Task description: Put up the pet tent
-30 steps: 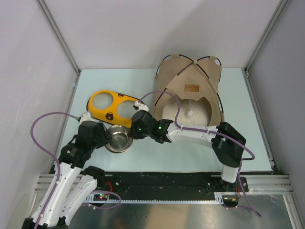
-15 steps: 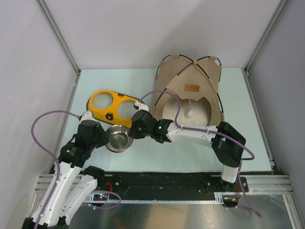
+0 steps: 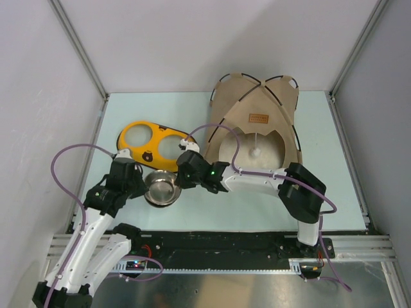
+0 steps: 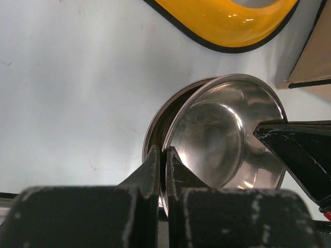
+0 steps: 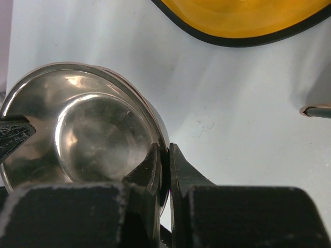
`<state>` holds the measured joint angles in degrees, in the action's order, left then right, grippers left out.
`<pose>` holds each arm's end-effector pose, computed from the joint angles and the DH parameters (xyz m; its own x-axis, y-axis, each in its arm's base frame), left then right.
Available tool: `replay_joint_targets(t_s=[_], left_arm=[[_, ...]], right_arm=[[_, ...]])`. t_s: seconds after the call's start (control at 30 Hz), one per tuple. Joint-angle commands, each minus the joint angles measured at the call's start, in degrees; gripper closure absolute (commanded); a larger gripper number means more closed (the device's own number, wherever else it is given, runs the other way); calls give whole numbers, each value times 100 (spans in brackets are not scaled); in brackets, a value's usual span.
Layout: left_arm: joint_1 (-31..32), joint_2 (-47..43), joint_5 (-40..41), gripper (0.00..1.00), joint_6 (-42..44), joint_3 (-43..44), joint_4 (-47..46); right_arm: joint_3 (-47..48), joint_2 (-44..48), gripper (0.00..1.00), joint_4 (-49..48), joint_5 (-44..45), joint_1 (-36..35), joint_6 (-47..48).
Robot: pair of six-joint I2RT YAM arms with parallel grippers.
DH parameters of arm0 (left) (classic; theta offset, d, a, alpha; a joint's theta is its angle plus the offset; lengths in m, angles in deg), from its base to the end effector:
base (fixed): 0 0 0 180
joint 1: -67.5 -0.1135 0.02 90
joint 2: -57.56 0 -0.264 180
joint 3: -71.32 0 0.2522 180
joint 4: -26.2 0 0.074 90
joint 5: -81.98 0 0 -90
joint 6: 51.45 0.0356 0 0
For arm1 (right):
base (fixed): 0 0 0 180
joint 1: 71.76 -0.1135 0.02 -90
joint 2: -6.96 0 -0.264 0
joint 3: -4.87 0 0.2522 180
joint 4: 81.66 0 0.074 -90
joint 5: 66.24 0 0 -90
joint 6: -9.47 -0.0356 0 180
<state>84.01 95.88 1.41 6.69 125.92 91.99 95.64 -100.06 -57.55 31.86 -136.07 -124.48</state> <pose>0.1223 -0.0302 0.2649 -0.7134 -0.3316 -0.6173 -0.2334 0.9431 -0.2369 0.1877 0.3787 0.2246 -0.7890 -0.0551 -0.6119 -0.4140 0.7837 0.4632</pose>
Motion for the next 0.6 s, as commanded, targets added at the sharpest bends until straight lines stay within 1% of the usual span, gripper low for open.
replay_joint_targets(t_s=[0.0,0.1,0.3,0.57], left_arm=[[-24,223,-147,100,-25,132,-289],[-21,412,-167,100,-24,116,-322],[-24,800,-223,100,-133,44,-414],[-17,1233,-238,100,-211,-83,-634]], right_arm=[[84,-221,100,-244,-31,-151,94],[82,-304,99,-156,-76,-159,103],[78,-446,95,38,-150,-130,46],[83,-599,85,268,-40,-101,0]])
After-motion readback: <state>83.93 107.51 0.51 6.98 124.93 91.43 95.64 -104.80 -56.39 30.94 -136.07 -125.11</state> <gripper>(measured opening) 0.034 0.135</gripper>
